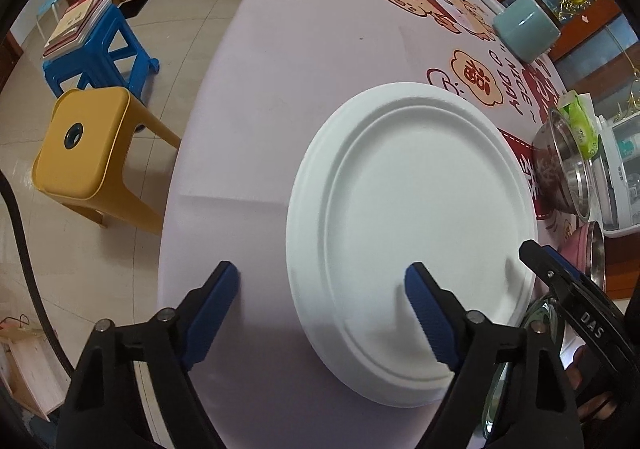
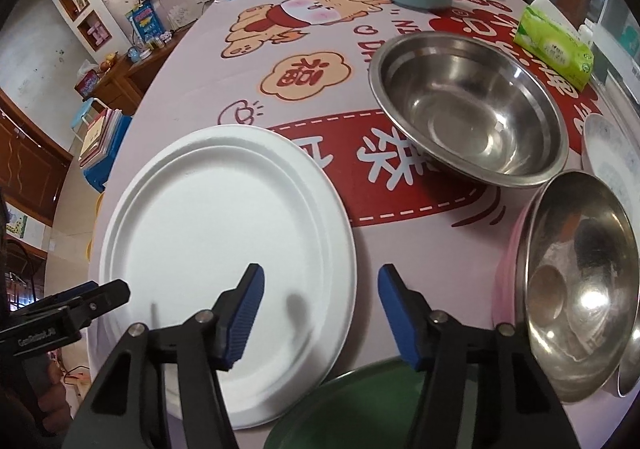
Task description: Organize plates and bowls
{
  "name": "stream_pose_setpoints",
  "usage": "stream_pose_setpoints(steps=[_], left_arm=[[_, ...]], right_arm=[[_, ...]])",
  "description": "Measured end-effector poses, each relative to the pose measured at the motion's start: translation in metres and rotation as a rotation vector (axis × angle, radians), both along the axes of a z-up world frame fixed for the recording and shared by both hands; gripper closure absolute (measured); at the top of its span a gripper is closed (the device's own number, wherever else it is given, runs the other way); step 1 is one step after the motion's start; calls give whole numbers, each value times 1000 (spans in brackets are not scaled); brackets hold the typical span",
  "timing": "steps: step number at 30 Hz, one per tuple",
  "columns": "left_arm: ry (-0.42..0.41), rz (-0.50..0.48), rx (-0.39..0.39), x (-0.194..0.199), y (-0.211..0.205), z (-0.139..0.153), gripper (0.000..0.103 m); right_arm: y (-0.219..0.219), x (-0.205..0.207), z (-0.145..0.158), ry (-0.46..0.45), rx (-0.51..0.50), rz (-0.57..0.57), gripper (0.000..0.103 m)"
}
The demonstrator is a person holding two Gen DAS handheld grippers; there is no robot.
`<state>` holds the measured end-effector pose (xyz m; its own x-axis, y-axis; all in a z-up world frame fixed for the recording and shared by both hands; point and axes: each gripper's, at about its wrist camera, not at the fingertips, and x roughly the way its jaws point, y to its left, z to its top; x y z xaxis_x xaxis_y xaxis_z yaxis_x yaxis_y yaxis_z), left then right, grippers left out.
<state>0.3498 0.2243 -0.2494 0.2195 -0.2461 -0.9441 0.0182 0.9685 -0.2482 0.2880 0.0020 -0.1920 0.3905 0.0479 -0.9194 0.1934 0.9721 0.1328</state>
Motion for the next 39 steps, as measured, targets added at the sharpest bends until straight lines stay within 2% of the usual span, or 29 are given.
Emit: stream_pose_setpoints(steps=[1,5,8,10,13,18,28,32,39], left_arm=[[-2,-4,0,0,-1,0,27],[-14,-27,8,1,-4,2,32],[-24,-38,27,1,-6,3,40],[-28,-43,20,1,-6,4,49],[-31,-48,16,0,-5,4,57],[-32,-42,16,0,-3,4,65],[-38,-44,40,-2,-1,4,66],[-43,1,13,-2,7,8,66],[-107,48,18,-10,18,28,66]], right_arm=[[-2,1,-2,3,6,-7,49],[-8,0,-5,7,20,-29,55],[-10,0,-8,10,35,-37,62],[-11,0,-8,5,39,-39,65],[-11,0,-9,-1,54,-34,70],[-10,-1,-10,-7,68,-25,79],[-12,-6,-9,-14,112,-41,79],[-9,-9,-5,-31,132,-27,79],[1,-14,15,-106,143,31,79]])
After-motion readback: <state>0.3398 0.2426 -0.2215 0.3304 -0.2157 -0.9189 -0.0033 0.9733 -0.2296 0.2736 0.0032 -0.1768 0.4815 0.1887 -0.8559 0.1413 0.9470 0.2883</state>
